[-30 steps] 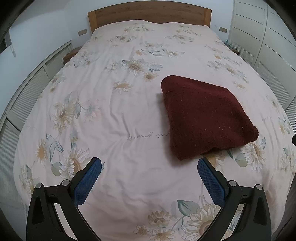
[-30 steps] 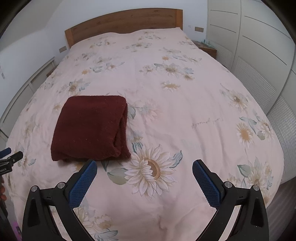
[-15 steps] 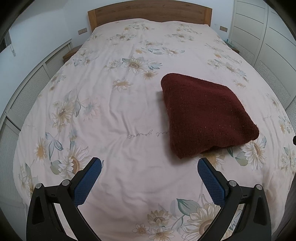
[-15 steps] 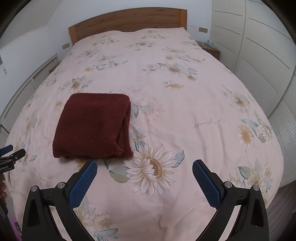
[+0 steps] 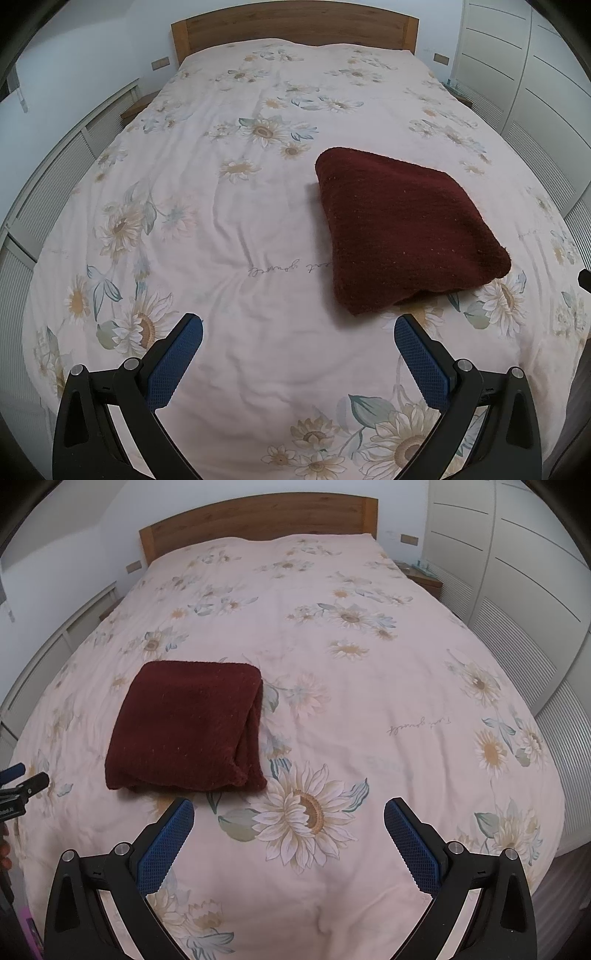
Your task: Fold small clothes
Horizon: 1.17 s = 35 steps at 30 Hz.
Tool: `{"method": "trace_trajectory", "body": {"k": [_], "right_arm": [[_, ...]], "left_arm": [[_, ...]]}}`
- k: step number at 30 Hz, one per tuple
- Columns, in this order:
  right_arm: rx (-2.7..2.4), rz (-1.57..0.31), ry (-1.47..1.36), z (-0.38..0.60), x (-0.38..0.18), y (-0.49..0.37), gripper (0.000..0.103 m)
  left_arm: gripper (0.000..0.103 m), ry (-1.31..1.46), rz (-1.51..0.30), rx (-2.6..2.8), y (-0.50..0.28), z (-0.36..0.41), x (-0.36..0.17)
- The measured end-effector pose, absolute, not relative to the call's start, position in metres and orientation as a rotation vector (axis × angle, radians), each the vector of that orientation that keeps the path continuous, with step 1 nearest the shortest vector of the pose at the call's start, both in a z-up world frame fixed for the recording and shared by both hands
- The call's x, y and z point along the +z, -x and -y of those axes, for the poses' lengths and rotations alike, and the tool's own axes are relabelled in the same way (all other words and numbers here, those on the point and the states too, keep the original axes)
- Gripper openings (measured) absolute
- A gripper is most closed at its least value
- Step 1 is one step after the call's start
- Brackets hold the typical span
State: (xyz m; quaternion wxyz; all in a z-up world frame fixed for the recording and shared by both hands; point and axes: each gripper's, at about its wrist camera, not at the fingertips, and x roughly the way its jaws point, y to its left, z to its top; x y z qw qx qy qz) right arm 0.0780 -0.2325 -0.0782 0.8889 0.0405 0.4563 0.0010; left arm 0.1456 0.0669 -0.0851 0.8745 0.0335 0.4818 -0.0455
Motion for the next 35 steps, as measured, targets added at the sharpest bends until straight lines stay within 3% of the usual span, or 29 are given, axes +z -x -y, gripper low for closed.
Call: {"method": "trace_trajectory", "body": {"k": [35], "right_arm": [[0.009,-0.976,-0.063,0.2367,-0.083,-0.0821,0.103]], "left_arm": [[0.102,-0.066,-1.02,-0.113,-0.147,-0.0681,-0.0871]]}}
